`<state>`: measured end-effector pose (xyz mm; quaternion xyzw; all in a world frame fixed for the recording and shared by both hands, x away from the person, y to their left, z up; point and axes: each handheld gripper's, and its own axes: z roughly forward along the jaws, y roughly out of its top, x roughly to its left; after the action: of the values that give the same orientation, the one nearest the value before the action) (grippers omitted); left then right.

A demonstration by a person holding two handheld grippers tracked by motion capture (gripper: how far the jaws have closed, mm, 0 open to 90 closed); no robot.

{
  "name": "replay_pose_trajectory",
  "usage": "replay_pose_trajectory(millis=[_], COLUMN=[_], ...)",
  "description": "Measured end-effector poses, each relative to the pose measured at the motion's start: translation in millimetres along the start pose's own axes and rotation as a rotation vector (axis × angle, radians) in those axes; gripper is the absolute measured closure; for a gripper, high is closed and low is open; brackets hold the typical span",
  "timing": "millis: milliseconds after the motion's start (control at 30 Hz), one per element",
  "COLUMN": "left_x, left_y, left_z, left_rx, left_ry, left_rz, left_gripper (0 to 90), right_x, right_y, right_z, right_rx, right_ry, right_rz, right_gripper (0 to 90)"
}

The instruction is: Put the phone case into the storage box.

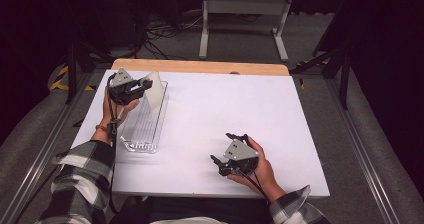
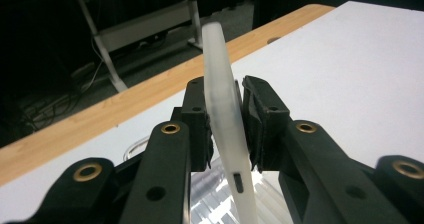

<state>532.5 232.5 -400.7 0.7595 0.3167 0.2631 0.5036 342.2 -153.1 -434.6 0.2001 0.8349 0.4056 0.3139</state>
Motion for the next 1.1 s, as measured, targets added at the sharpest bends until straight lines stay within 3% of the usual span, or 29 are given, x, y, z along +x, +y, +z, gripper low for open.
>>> replay_pose_trajectory(millis=[333,433,533,733,767,967,1100], left_x=[-2.5,-7.0,-7.0,-9.0,-7.7,-2.9,-3.8], left_y=[-8.5,-17.1,-19.0,-15.3,-15.3,-15.2,-8.3], left_z=[-3.9,-2.7,-3.0,-1.5,0.2,3.6,9.0], left_rx=[0.064,0.135,0.159,0.202,0.212,0.236,0.291], left_ry=[-0.005,0.012,0.012,0.072,0.118,0.161,0.199], left_rz=[0.003,0.030,0.037,0.070,0.056,0.029,0.061], left_gripper=[69.6,71.5,73.5,71.9,70.7,66.2,66.6], right_x=[4.0,5.6,6.1,7.4,7.9,9.7,9.9], right_y=[0.1,0.0,0.2,-0.1,-0.3,-0.5,-1.0], right_z=[2.2,3.2,3.6,4.2,4.6,5.7,6.6], right_rx=[0.019,0.026,0.030,0.038,0.040,0.048,0.056], right_ry=[0.024,0.032,0.035,0.043,0.046,0.059,0.063], right_rz=[-0.033,-0.040,-0.048,-0.056,-0.057,-0.070,-0.069], right_gripper=[17.1,16.9,16.9,16.8,16.8,16.8,16.8])
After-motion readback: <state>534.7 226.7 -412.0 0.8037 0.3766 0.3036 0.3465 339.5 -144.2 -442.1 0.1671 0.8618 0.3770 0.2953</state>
